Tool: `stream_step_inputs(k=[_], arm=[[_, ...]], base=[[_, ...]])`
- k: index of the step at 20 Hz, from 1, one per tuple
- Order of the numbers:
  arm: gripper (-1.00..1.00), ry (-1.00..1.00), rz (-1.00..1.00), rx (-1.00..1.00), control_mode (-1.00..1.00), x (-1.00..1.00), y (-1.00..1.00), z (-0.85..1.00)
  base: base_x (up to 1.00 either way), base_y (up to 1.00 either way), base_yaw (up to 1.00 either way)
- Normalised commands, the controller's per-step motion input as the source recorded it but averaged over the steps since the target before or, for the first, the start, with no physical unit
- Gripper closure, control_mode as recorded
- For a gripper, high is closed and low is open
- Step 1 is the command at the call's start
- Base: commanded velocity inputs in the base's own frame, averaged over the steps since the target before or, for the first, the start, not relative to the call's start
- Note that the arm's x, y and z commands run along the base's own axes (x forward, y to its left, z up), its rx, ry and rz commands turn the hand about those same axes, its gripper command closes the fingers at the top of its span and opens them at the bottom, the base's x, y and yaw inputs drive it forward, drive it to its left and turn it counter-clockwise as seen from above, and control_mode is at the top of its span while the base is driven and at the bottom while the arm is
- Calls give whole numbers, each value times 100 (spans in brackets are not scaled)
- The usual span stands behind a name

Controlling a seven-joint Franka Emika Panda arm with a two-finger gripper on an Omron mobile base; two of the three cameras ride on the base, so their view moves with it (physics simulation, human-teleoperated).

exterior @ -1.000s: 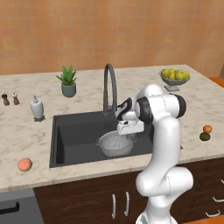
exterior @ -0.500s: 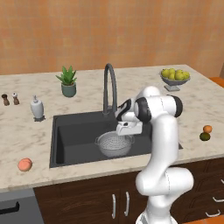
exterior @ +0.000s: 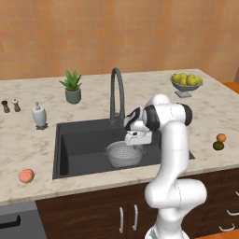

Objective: Put the colander in the sink, put the mango, peach, tangerine in the colander, and turn on the sink faucet and pour water over the colander.

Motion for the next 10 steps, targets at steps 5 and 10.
stream_step_inputs(k=[5, 10], arm=[[100, -3, 0, 1, -100, 9, 8, -22], [-100, -3, 0, 4, -100, -12, 26, -1]], base=[[0, 0, 0], [0, 0, 0]])
